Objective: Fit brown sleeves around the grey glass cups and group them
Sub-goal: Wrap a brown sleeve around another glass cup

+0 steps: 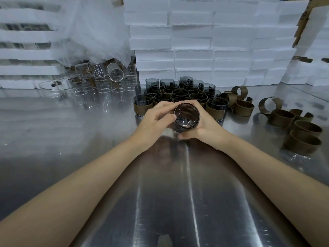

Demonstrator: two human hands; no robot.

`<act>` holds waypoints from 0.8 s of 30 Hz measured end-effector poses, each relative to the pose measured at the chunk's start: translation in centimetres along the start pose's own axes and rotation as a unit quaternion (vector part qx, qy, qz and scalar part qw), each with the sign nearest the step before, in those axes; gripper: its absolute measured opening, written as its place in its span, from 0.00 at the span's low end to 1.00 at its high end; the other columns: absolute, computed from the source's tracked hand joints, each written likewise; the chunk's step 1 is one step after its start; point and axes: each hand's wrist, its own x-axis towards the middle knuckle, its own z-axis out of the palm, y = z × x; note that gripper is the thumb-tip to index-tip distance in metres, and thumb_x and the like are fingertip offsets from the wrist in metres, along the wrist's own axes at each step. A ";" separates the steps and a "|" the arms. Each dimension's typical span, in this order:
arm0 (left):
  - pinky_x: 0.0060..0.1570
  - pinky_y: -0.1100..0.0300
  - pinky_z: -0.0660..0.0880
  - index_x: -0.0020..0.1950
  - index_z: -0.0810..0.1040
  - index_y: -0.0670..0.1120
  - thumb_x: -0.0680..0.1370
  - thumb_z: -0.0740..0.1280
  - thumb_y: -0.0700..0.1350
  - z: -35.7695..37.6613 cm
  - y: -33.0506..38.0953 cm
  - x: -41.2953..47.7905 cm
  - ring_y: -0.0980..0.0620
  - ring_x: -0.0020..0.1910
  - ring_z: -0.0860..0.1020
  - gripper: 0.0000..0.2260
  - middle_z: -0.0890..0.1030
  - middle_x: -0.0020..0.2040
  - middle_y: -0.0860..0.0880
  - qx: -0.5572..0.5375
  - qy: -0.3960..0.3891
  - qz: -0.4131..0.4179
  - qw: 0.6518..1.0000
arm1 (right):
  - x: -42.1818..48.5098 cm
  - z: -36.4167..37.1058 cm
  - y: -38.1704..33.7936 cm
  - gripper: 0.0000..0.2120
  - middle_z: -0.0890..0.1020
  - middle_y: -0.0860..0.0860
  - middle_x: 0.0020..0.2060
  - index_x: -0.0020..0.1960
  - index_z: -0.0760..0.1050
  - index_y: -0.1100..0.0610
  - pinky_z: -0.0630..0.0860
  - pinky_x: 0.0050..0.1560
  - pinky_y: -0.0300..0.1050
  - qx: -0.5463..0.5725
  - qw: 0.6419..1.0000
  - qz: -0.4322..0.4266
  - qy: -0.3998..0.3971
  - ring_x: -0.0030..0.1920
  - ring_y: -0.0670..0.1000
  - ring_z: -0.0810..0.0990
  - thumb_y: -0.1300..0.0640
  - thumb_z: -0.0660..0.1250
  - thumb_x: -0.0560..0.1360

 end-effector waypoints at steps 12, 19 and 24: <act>0.44 0.57 0.79 0.49 0.76 0.47 0.82 0.62 0.41 0.4 -0.3 0.6 0.53 0.48 0.79 0.05 0.78 0.49 0.46 -0.076 0.036 -0.074 0.994 | -0.3 0.5 -0.2 0.33 0.76 0.51 0.53 0.64 0.63 0.54 0.76 0.55 0.46 -0.100 0.993 -0.048 -0.029 0.54 0.51 0.79 0.74 0.72 0.66; 0.43 0.57 0.77 0.40 0.72 0.49 0.73 0.74 0.47 0.1 -0.6 1.0 0.55 0.39 0.78 0.11 0.80 0.37 0.54 -0.081 0.050 -0.101 0.990 | -0.2 1.5 -0.3 0.27 0.73 0.44 0.51 0.61 0.63 0.52 0.70 0.47 0.30 -0.159 0.980 -0.116 -0.025 0.48 0.39 0.75 0.66 0.68 0.67; 0.48 0.53 0.74 0.38 0.70 0.51 0.60 0.77 0.57 0.4 -0.4 1.1 0.53 0.39 0.78 0.20 0.79 0.37 0.53 -0.061 0.047 -0.130 0.989 | -0.1 1.2 -0.1 0.30 0.72 0.39 0.51 0.61 0.63 0.47 0.69 0.46 0.28 -0.194 0.975 -0.099 -0.038 0.50 0.37 0.75 0.68 0.68 0.66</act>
